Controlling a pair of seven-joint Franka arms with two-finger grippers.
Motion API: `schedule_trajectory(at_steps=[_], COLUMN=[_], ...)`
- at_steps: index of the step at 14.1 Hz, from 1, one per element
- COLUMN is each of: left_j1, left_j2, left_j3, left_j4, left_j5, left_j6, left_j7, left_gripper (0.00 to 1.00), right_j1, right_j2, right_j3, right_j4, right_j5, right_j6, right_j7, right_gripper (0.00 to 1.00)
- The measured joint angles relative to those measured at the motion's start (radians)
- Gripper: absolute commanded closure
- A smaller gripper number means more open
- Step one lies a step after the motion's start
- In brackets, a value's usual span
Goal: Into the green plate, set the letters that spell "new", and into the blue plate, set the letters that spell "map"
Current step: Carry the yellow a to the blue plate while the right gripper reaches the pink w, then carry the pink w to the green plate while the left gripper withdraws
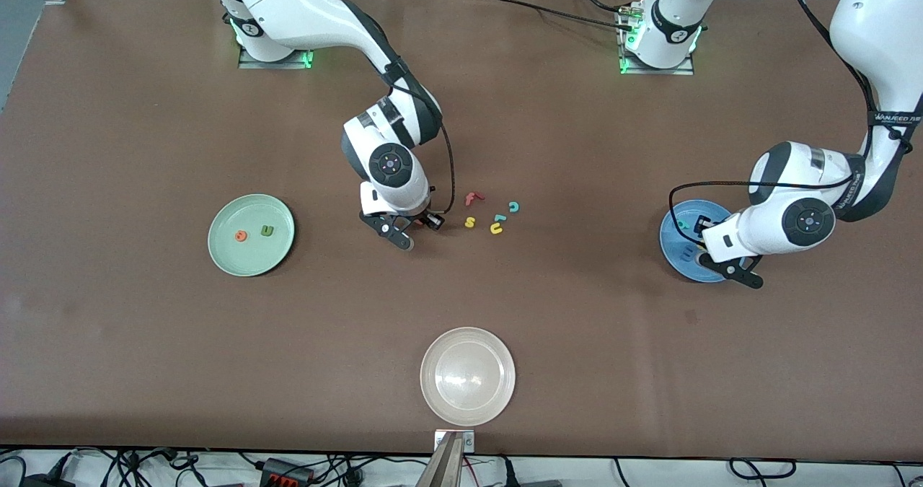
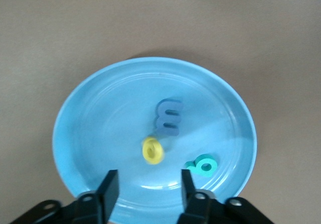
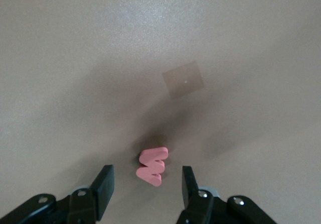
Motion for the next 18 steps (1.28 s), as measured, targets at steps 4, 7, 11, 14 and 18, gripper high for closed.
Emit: schedule_trajectory(at_steps=[4,7,11,14,18], left_j1=[-0.008,-0.009,-0.029,-0.045,-0.136], left_j2=[-0.009,-0.034,-0.059,-0.063,-0.097], left_j3=[-0.027,-0.090,-0.185,-0.244,-0.190], left_j4=[0.040,0.179,0.364,0.460,0.559], left_j5=[0.001,0.001,0.000,-0.007,-0.050], left_j6=[-0.024,-0.216,-0.435,-0.550,-0.636], left_j7=[0.000,0.000,-0.001,-0.004,-0.011], left_gripper=[0.00,0.00,0.00,0.00,0.00], right_j1=[-0.003,-0.003,-0.003,-0.003,-0.003], right_j2=[0.009,0.022,0.027,0.027,0.028], right_j3=[-0.004,-0.004,-0.003,-0.003,-0.003], right_j4=[0.000,0.000,0.000,0.001,0.001], right_j5=[0.000,0.001,0.001,0.001,0.001], right_j6=[0.000,0.000,0.000,0.001,0.015], right_j7=[0.002,0.003,0.003,0.003,0.003], right_gripper=[0.37,0.37,0.44,0.46,0.46])
